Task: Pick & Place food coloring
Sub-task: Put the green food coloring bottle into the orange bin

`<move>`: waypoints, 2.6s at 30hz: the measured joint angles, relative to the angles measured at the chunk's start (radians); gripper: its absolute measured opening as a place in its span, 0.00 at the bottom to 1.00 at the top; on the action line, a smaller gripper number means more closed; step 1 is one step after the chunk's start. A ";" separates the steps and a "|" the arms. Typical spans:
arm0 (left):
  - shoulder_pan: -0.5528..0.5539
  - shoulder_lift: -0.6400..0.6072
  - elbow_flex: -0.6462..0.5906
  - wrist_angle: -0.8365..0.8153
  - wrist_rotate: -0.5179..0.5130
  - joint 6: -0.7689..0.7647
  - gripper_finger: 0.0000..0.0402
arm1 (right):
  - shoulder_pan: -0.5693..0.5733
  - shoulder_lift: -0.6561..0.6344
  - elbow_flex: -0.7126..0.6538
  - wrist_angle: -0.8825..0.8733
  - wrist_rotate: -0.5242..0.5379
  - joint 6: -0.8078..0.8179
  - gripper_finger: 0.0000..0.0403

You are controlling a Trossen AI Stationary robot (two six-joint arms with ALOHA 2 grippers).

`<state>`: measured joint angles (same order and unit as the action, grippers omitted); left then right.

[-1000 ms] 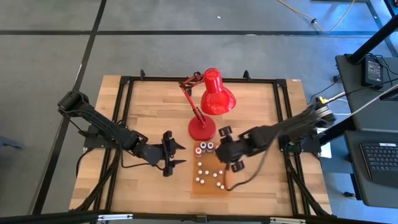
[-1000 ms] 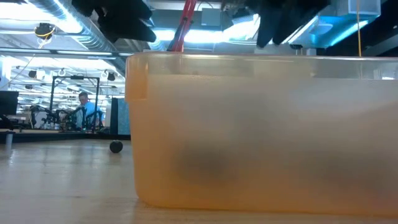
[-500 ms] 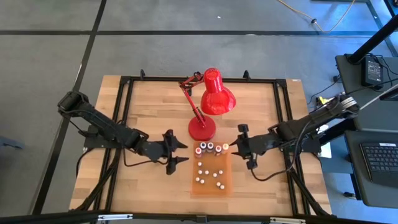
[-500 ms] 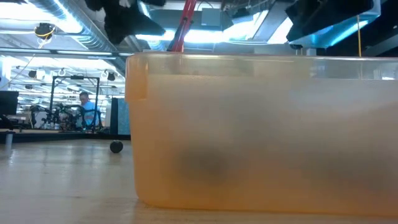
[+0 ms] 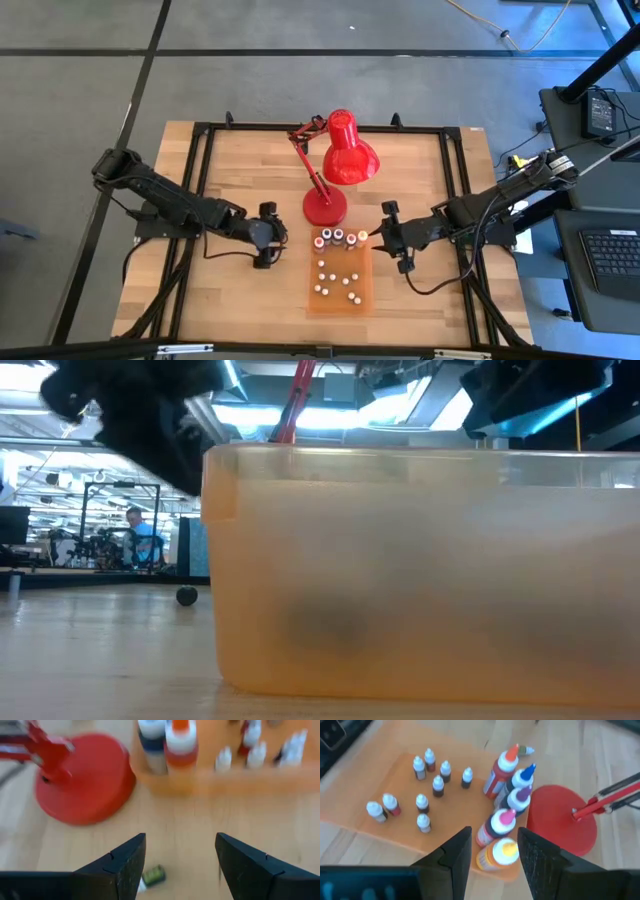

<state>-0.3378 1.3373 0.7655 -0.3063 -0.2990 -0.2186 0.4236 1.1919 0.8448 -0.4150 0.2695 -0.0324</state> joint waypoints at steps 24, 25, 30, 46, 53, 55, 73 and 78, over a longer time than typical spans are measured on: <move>0.223 0.124 -0.031 -0.064 0.268 0.641 0.41 | -0.001 0.000 0.000 0.059 0.001 -0.003 0.40; 0.225 0.135 -0.030 -0.056 0.269 0.653 0.41 | -0.002 0.000 0.000 0.059 0.001 -0.003 0.40; 0.236 0.183 -0.030 -0.056 0.277 0.719 0.38 | -0.002 0.000 0.000 0.051 0.044 -0.001 0.40; 0.199 0.266 -0.027 -0.014 0.323 0.534 0.23 | -0.003 0.000 0.000 0.051 0.062 0.003 0.40; 0.172 0.255 -0.026 0.035 0.328 0.282 0.19 | -0.003 0.000 0.000 0.064 0.061 0.029 0.40; 0.165 0.248 -0.007 0.034 0.332 0.210 0.19 | -0.003 0.001 0.000 0.079 0.061 0.020 0.40; 0.116 0.081 0.116 0.218 0.408 -0.392 0.22 | -0.009 0.070 0.000 0.425 -0.028 -0.267 0.40; 0.075 0.081 0.116 0.403 0.447 -0.452 0.21 | -0.009 0.177 0.000 0.541 -0.028 -0.375 0.40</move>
<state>-0.2627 1.4181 0.8818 0.0971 0.1477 -0.6709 0.4145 1.3686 0.8452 0.1257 0.2413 -0.4070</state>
